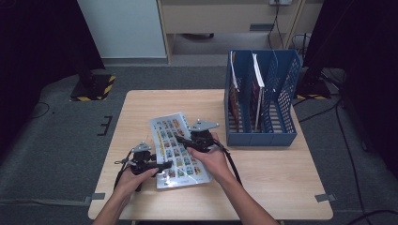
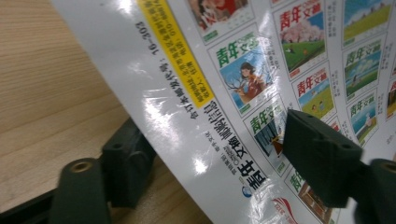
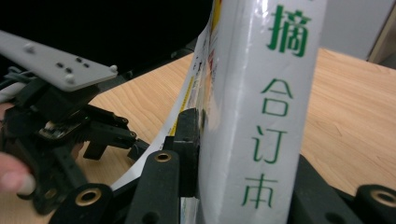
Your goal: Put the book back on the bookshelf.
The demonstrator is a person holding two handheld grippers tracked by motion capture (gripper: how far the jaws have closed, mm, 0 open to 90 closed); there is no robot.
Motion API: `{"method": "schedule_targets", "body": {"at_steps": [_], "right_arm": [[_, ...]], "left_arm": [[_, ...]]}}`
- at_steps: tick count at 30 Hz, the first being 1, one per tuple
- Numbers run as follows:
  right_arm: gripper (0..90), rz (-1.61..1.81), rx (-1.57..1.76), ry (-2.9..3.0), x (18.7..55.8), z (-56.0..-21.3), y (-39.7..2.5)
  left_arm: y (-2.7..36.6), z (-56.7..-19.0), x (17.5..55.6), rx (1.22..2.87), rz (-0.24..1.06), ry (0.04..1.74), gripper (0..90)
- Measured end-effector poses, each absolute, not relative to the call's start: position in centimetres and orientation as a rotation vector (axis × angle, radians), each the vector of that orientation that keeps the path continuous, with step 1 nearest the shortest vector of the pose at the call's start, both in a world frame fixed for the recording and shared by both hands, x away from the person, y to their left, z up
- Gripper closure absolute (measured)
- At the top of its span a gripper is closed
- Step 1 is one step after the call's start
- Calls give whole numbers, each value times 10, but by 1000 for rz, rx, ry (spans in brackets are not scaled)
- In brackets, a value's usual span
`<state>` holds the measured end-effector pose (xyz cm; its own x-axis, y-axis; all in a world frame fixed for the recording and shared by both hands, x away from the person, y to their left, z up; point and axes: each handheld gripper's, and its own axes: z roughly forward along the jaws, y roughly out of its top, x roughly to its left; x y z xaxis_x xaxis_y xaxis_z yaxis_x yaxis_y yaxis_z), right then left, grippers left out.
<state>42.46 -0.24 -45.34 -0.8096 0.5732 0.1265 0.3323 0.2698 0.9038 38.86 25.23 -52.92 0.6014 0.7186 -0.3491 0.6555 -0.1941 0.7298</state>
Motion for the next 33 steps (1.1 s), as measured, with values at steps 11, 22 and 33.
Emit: {"method": "schedule_targets", "body": {"at_steps": [11,22,33], "right_arm": [[727,1620,799,2312,424,-450,-10],[688,1594,748,2348,425,-438,-11],[636,1509,753,2366,428,-431,-12]], "left_arm": [[261,-520,390,1836,85,1140,611],[257,-508,385,1878,161,1058,643],[254,-501,383,1891,198,1027,651]]}}
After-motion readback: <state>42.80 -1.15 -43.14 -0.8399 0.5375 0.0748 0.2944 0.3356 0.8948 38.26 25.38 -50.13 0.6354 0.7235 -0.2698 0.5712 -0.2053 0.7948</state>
